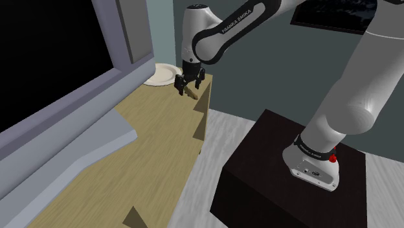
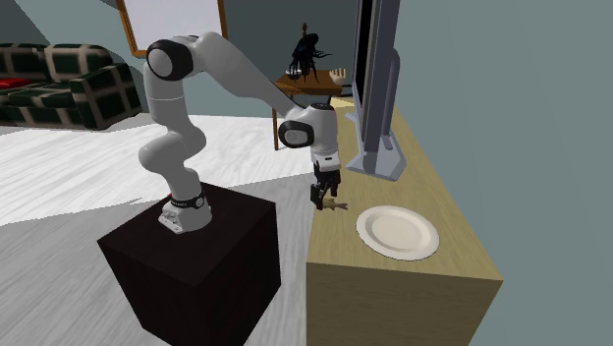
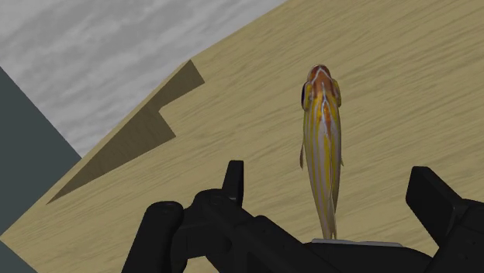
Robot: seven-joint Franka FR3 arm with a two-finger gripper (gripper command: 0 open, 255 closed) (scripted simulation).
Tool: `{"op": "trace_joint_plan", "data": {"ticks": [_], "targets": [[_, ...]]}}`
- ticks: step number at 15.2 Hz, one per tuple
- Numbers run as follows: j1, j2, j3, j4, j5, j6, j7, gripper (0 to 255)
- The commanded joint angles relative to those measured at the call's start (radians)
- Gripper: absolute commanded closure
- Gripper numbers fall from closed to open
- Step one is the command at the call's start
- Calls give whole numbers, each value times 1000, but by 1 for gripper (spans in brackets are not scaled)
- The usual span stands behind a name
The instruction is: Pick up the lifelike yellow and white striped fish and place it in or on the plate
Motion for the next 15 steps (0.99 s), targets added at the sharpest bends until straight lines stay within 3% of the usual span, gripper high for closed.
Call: {"op": "trace_joint_plan", "data": {"ticks": [1, 3, 4, 15], "targets": [[0, 0, 0, 0, 0, 1, 0, 0], [0, 0, 0, 0, 0, 0, 0, 0], [0, 0, 0, 0, 0, 0, 0, 255], [-1, -17, 1, 9, 6, -25, -5, 255]]}}
